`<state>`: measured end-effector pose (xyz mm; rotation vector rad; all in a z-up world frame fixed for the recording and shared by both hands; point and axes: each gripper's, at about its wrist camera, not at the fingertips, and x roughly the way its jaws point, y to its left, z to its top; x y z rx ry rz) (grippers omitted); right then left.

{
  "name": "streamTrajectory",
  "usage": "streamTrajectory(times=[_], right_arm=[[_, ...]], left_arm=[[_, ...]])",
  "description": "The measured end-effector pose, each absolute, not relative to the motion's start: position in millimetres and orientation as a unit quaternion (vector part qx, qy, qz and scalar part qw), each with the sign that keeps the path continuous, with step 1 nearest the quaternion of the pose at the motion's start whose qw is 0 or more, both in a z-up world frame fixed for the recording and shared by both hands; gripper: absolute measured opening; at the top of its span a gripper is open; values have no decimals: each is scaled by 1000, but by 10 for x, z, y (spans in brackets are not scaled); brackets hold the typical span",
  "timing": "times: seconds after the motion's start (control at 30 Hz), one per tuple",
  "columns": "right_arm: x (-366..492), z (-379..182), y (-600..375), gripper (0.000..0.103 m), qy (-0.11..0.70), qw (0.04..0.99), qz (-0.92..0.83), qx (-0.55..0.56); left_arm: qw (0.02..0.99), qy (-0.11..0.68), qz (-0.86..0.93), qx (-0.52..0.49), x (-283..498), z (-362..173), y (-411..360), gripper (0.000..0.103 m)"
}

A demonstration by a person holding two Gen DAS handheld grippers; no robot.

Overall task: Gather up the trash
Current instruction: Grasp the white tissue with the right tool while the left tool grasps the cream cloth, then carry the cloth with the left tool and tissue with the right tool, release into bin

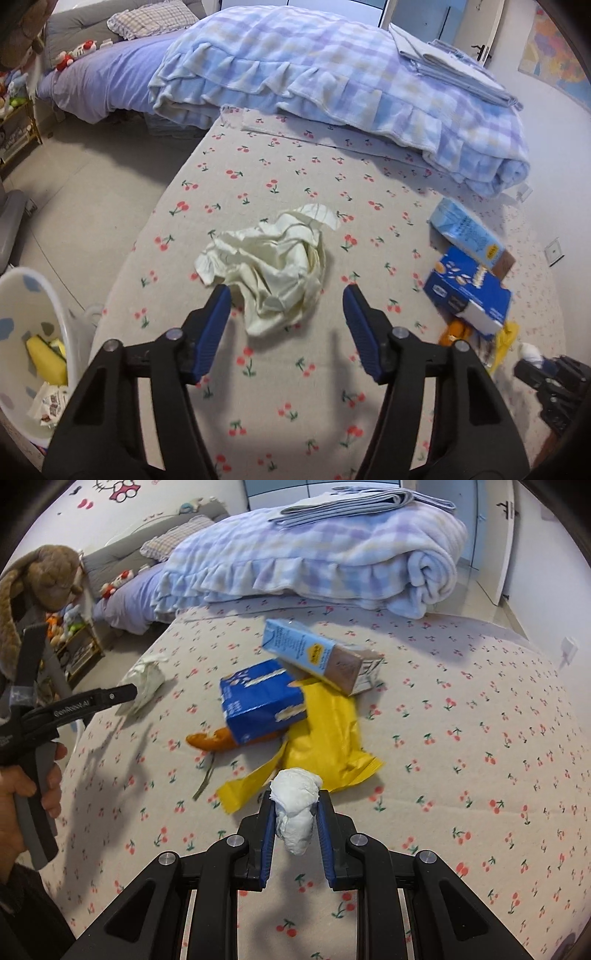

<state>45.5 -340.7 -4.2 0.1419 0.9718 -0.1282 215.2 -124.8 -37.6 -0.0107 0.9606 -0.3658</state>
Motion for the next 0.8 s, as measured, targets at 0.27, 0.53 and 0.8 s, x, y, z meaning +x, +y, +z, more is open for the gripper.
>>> streamTrajectory(times=[0.27,0.53,0.8], right_arm=[[449,-23,-3459,22,466,880,-65,71],[392,76,-3513,22,457,883,-76,72],[410,254,-3420,22,438,893,-72,75]], left_arm=[[863,473,-176,28,2179,-497,-1324,28],[858,478,-190,18,2076,-413,-1235,22],[857,473,-205,-4,1907,-259,-1045,22]])
